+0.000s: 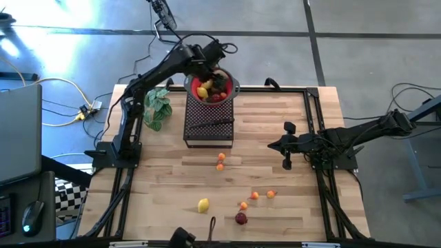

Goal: Pick & Place Fruit
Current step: Put the pear into the red strainer bowl

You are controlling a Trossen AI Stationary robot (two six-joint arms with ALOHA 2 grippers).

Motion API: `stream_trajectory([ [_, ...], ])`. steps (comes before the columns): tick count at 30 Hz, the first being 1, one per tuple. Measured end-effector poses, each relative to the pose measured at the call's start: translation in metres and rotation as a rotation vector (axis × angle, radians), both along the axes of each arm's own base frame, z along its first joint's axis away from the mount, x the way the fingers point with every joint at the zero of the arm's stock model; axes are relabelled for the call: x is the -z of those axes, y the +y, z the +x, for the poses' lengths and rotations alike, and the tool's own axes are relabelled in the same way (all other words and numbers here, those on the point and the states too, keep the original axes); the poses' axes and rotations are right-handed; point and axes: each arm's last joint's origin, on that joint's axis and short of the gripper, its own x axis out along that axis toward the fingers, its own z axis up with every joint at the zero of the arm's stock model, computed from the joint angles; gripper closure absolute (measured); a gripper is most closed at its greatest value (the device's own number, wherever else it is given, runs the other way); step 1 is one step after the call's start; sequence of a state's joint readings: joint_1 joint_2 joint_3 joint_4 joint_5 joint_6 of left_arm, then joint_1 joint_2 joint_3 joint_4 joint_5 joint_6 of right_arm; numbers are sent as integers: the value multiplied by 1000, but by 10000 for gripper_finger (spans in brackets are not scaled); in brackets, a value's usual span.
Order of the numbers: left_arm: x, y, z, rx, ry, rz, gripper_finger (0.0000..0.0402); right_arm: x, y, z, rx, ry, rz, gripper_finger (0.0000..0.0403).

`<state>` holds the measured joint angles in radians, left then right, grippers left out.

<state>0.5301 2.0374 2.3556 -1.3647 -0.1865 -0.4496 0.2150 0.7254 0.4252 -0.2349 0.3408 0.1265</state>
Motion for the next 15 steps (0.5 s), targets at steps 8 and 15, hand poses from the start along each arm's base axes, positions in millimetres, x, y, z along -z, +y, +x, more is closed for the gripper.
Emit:
stream_trajectory([
  [8, -27, -18, -16, 84, -51, 32, 104, 0, 0, 0, 0, 0, 0, 399],
  [15, -45, -49, -15, 227, -28, 157, 179, 0, 0, 0, 2, -1, 4, 399],
])
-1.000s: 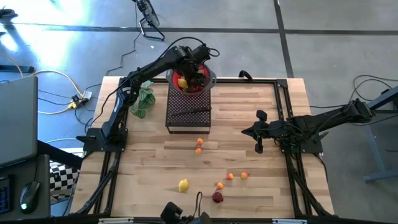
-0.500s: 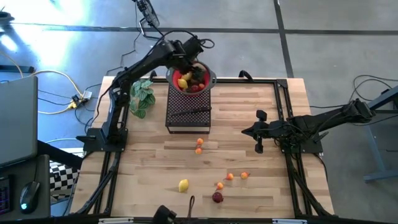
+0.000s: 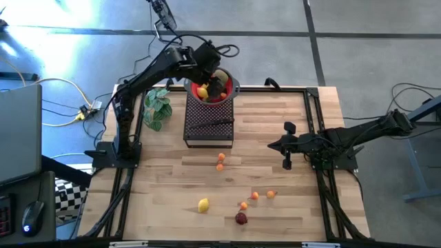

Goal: Pick & Place Fruit
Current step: Put the pear into the red strainer bowl

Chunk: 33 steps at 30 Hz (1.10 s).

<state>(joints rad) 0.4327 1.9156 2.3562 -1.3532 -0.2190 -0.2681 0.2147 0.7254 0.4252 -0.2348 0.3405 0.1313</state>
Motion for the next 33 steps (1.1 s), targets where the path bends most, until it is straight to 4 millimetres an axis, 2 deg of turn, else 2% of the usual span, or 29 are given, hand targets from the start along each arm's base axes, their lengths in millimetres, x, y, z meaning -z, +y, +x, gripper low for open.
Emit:
stream_trajectory([
  [5, -4, -10, 2, 32, -9, 16, 237, 0, 0, 0, -1, 0, -1, 399],
  [9, -4, -10, 2, 42, -10, 21, 265, 0, 0, 0, -1, 1, -2, 399],
  [13, -5, -9, 4, 93, -1, 62, 279, 0, 0, 0, -2, 1, -3, 399],
  [18, -13, -6, 11, 100, -99, 122, 286, 0, 0, 0, 3, -1, 4, 399],
  [20, -14, -9, 14, 151, -83, 160, 287, 0, 0, 0, 4, -1, 7, 399],
  [26, -4, -24, 19, 239, 74, 251, 295, 0, 0, 0, 52, -17, 97, 399],
  [30, 13, -39, 26, 302, 163, 241, 329, 0, 0, 0, 61, -19, 108, 399],
  [33, 35, -54, 38, 379, 218, 221, 367, 0, -1, 0, 69, -19, 82, 399],
])
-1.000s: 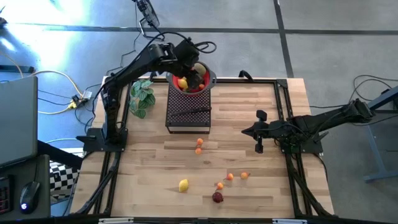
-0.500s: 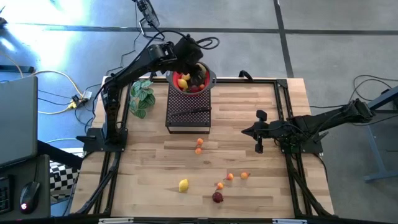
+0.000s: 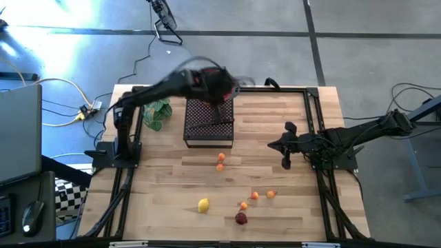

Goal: Pick & Place Fruit
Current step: Put the pear into the red strainer bowl

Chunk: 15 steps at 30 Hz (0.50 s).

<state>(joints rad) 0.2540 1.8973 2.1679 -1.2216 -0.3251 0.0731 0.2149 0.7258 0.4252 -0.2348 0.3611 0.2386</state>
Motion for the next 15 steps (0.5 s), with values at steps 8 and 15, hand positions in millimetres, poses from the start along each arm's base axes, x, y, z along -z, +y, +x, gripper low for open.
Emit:
stream_trajectory([
  [8, 65, -45, 11, 103, 59, -63, 394, 0, 0, 0, -4, 3, -4, 399],
  [15, 71, -100, -34, 164, -109, -119, 399, 2, 0, -1, 2, 19, -4, 399],
])
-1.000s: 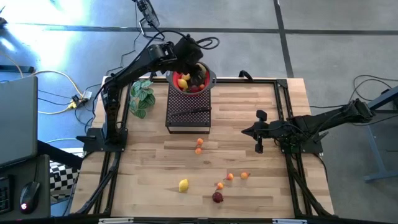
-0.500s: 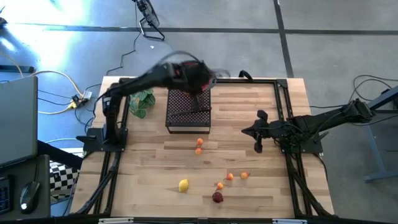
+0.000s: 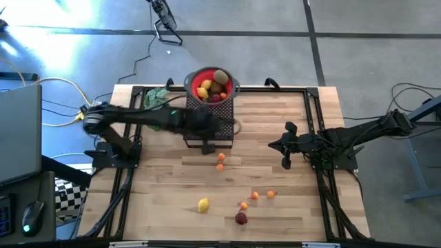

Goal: Pick & Place Fruit
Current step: Put the pear into the red strainer bowl

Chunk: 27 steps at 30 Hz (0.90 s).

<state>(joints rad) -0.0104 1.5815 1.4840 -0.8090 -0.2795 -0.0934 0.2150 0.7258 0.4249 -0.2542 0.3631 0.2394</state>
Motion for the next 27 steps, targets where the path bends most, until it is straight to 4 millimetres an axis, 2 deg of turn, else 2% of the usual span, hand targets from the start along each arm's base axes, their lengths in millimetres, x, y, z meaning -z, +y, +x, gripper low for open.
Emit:
stream_trajectory([
  [6, 9, -52, -62, 205, -191, -12, 399, 0, 0, 0, 4, -2, -2, 399],
  [12, 27, -79, -118, 403, -396, -14, 398, -1, 0, 0, 4, -7, -1, 399],
  [18, 41, -79, -157, 480, -549, 10, 398, -2, 0, 1, 4, -23, 2, 399],
  [27, 57, -66, -185, 553, -701, 147, 398, -3, 0, 2, 4, -32, 4, 399],
])
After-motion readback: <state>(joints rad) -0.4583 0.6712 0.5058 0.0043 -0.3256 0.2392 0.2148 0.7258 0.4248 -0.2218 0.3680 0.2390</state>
